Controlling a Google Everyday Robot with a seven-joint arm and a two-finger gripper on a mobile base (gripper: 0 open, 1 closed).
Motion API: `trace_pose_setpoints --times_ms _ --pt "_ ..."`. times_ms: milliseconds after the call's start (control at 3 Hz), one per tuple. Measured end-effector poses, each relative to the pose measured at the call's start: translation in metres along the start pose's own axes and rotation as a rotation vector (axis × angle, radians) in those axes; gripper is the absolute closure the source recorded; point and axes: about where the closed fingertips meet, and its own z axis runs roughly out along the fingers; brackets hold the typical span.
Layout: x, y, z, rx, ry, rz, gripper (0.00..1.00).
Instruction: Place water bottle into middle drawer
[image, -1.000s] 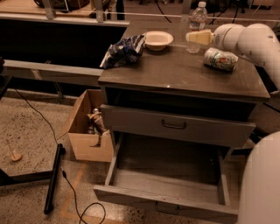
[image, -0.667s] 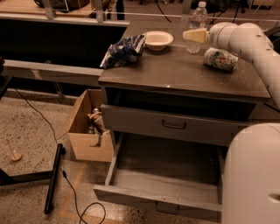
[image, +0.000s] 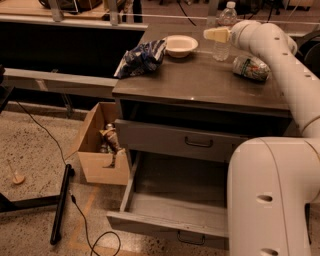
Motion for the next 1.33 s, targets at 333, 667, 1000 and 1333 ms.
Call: trace_pose_setpoints --times_ms 333,667,1000,1333 --pt "0.0 0.001 0.01 0.001 0.0 0.001 0.16" --pt "0.0 0.0 0.011 -0.007 0.006 0.001 0.41" --pt "-0.002 -0.001 0.004 -0.035 0.01 0.002 0.63" --pt "-0.019 0.0 -0.019 -0.095 -0.009 0.008 0.87"
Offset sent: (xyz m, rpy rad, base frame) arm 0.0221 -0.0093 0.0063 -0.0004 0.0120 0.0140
